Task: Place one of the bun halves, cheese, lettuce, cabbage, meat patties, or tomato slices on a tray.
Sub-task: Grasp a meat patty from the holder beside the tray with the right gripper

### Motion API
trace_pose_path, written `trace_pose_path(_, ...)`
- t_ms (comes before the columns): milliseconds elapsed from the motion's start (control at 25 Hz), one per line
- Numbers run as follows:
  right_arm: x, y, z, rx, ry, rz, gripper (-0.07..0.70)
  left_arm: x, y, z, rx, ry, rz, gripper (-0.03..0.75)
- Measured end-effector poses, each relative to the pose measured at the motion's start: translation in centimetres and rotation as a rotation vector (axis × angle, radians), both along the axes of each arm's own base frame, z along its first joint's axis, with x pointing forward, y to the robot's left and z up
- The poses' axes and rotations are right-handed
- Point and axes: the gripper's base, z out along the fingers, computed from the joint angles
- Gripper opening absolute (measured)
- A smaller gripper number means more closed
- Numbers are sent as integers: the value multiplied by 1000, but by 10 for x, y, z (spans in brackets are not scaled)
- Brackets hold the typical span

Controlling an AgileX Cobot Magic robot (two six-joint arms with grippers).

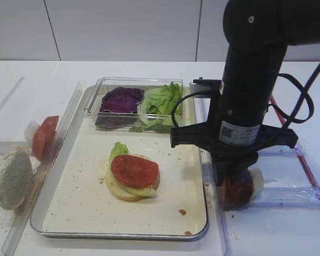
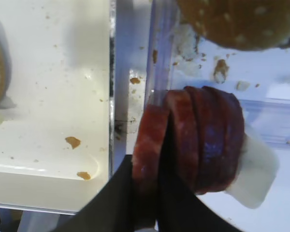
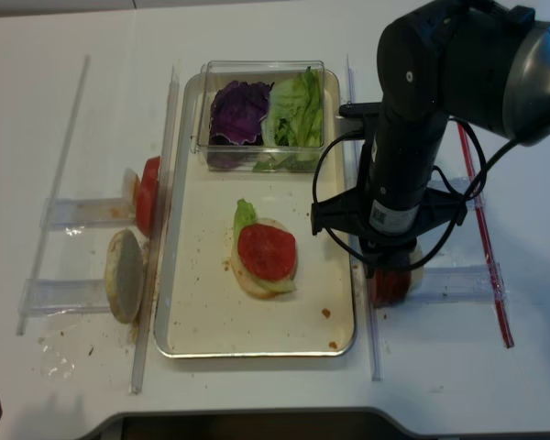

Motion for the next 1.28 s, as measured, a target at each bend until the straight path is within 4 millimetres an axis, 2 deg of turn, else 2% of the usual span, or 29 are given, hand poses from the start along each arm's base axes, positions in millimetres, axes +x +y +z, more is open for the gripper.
trace_pose_path(200, 1, 1, 2, 4, -3, 17, 113, 0, 0, 0, 0, 0, 0, 234)
trace_pose_path(680, 8, 6, 24, 43, -58, 27, 111, 0, 0, 0, 0, 0, 0, 233)
trace_pose_path(960, 0, 1, 47, 87, -116, 31, 111, 0, 0, 0, 0, 0, 0, 233)
trace_pose_path(1280, -2, 12, 54, 229, -137, 83, 110, 0, 0, 0, 0, 0, 0, 233)
